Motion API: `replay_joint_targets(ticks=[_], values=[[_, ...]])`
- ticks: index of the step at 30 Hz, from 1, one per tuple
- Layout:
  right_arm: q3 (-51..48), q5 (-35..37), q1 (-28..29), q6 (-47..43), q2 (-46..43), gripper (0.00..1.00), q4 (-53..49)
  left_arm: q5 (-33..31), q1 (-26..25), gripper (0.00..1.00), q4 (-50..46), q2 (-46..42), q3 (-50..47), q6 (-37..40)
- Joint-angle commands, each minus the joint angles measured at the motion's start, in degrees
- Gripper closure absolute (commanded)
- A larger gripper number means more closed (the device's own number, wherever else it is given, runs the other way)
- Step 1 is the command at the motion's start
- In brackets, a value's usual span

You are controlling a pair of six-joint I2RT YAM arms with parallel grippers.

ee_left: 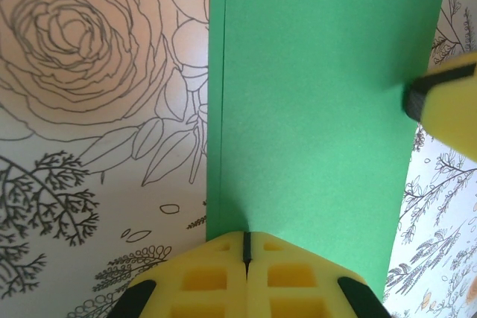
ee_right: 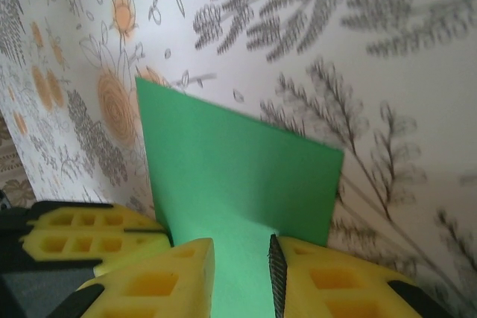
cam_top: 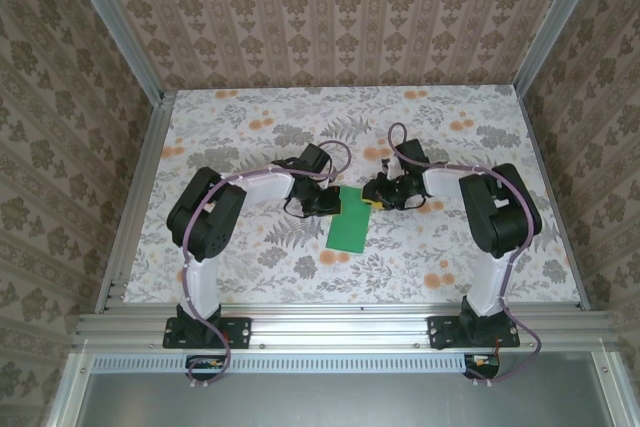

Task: Fold a paper plane with a square sheet of paper (pick it up from the middle)
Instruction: Fold the square sheet of paper in half at the center of the table.

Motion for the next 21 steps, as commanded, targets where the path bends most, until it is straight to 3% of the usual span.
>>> replay_joint_targets(ticks=[1, 12, 21], values=[[-1.0, 0.3, 0.8, -1.1, -3.7, 0.71, -3.3, -2.0, -0.6, 0.95, -4.9, 2.5, -0.6, 1.4], [-3.4, 4.4, 2.6, -0.2, 0.7, 0.71, -2.4, -1.7, -0.5, 0.95, -4.8, 2.9, -0.5, 1.5], [-5.3, 0.5, 3.0, 1.1, -6.1, 0.71, -0.4, -1.7, -0.6, 0.95, -4.5, 3.0, -0.4, 1.5]])
